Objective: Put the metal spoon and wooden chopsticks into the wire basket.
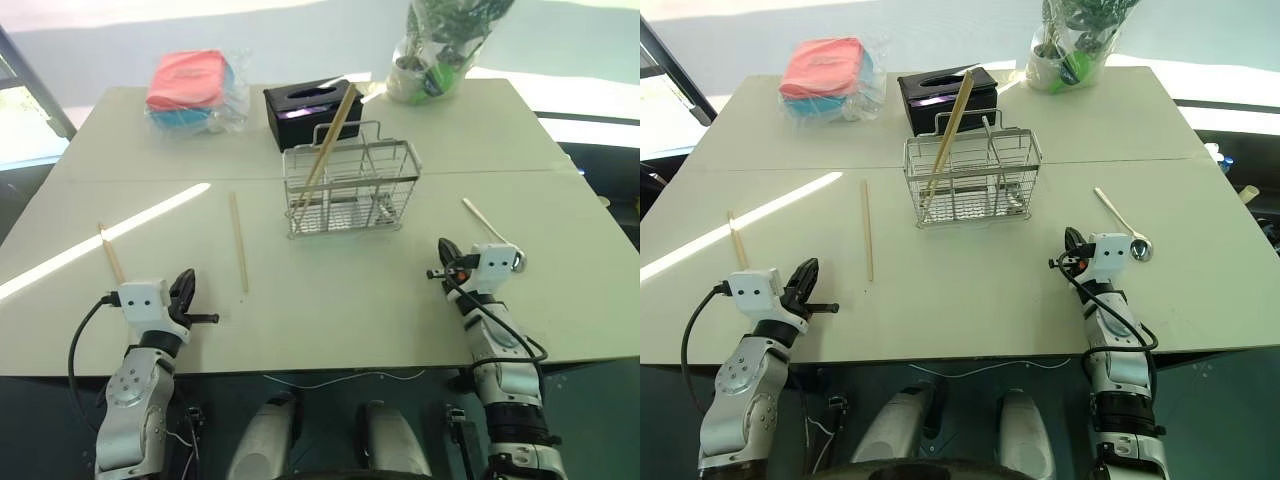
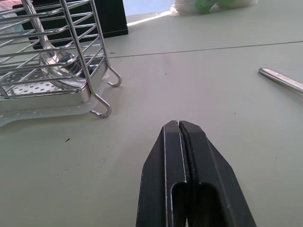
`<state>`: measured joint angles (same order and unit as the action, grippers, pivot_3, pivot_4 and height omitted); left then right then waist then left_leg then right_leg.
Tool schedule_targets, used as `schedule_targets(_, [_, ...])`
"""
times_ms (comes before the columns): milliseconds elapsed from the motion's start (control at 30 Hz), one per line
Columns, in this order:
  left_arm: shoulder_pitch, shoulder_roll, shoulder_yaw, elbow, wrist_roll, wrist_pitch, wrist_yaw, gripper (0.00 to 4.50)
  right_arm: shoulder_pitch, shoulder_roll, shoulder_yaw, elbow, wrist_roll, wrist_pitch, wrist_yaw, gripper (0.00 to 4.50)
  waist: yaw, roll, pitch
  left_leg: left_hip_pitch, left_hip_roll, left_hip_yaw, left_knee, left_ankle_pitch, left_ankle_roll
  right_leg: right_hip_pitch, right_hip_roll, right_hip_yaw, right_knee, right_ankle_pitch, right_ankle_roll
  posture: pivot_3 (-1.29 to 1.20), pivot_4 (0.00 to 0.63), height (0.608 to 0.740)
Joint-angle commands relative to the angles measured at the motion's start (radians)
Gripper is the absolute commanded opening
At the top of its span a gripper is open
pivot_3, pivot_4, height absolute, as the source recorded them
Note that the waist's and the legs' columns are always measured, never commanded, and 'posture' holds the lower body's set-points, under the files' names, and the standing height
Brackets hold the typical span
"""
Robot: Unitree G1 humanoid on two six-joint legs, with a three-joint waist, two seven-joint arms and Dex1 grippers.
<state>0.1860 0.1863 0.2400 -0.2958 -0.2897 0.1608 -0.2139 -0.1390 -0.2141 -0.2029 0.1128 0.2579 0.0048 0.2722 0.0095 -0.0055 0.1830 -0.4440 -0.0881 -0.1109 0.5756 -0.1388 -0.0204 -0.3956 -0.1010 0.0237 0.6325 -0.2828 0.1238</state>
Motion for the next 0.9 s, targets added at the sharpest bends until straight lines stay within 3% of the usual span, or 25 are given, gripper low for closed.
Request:
schedule_targets(33, [-0.006, -0.007, 0.004, -0.018, -0.007, -0.013, 0.006, 0.03, -0.004, 0.001, -0.008, -0.024, 0.005, -0.022, 0.001, 0.00, 0.000, 0.000, 0.000, 0.000, 0.000, 0.000, 0.000, 0.000, 0.000, 0.000, 0.000, 0.000, 0.000, 0.000, 0.000, 0.00, 0.150, 0.740])
schedule_targets(900, [0.009, -0.006, 0.020, -0.019, -0.007, -0.018, 0.001, 0.03, -0.005, 0.000, -0.009, -0.026, 0.006, -0.017, 0.003, 0.00, 0.000, 0.000, 0.000, 0.000, 0.000, 0.000, 0.000, 0.000, 0.000, 0.000, 0.000, 0.000, 0.000, 0.000, 0.000, 0.00, 0.150, 0.740])
